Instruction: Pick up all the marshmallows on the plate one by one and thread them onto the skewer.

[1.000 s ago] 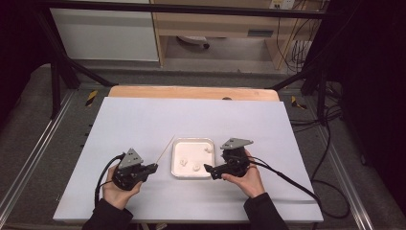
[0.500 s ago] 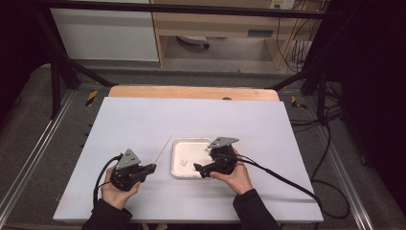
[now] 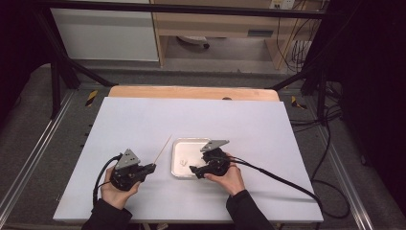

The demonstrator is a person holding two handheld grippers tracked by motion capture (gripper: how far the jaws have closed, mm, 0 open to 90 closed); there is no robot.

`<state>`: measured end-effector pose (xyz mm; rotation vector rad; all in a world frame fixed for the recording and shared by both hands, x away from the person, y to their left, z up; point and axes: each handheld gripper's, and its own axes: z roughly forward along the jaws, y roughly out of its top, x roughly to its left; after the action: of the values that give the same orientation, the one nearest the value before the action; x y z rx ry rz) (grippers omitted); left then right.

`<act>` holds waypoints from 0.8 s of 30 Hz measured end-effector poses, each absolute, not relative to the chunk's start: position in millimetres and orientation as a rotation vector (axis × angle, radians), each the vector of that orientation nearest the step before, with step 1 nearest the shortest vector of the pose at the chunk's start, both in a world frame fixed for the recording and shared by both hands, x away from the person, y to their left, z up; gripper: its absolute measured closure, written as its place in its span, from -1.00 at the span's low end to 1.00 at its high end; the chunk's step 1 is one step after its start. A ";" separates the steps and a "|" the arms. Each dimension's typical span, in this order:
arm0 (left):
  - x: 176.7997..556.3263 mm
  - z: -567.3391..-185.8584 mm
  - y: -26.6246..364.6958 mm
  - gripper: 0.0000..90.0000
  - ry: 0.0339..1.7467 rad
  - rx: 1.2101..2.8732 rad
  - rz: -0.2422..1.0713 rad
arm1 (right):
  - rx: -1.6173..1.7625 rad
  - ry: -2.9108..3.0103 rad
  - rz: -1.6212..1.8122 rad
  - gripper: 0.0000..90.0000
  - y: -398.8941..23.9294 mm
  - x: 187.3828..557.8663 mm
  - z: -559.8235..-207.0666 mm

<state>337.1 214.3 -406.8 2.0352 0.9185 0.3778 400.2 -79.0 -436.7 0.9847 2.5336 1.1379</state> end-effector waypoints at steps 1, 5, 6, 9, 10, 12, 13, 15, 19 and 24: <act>337.3 -407.0 214.3 0.97 0.918 2.034 0.377 | 0.978 2.536 1.137 -0.35 -78.4 399.8 -437.6; 337.1 -407.1 214.9 0.97 0.921 2.029 0.372 | 0.970 2.540 1.141 -0.16 -76.4 398.8 -441.5; 336.9 -407.0 215.0 0.97 0.921 2.028 0.373 | 0.970 2.532 1.141 -0.09 -76.0 398.2 -442.5; 336.6 -406.6 214.9 0.97 0.919 2.029 0.375 | 0.962 2.528 1.139 0.02 -75.0 397.8 -444.8; 336.7 -406.7 214.7 0.97 0.918 2.030 0.375 | 0.961 2.526 1.142 0.07 -74.5 397.7 -446.0; 336.8 -407.1 214.4 0.97 0.920 2.028 0.372 | 0.950 2.536 1.140 0.13 -73.9 397.4 -447.7; 337.0 -407.2 214.4 0.97 0.920 2.029 0.371 | 0.952 2.535 1.137 0.16 -73.6 397.2 -448.7; 337.6 -407.5 214.4 0.97 0.921 2.031 0.371 | 0.940 2.541 1.121 0.21 -73.8 396.7 -449.5; 337.9 -407.7 213.7 0.97 0.922 2.034 0.376 | 0.919 2.536 1.115 0.29 -73.8 395.3 -449.7; 338.0 -408.0 212.9 0.97 0.921 2.037 0.378 | 0.880 2.532 1.104 0.44 -73.6 392.2 -450.2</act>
<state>338.0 212.9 -408.0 2.0374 0.9209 0.3776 392.2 -73.6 -450.2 0.8803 2.5323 1.1045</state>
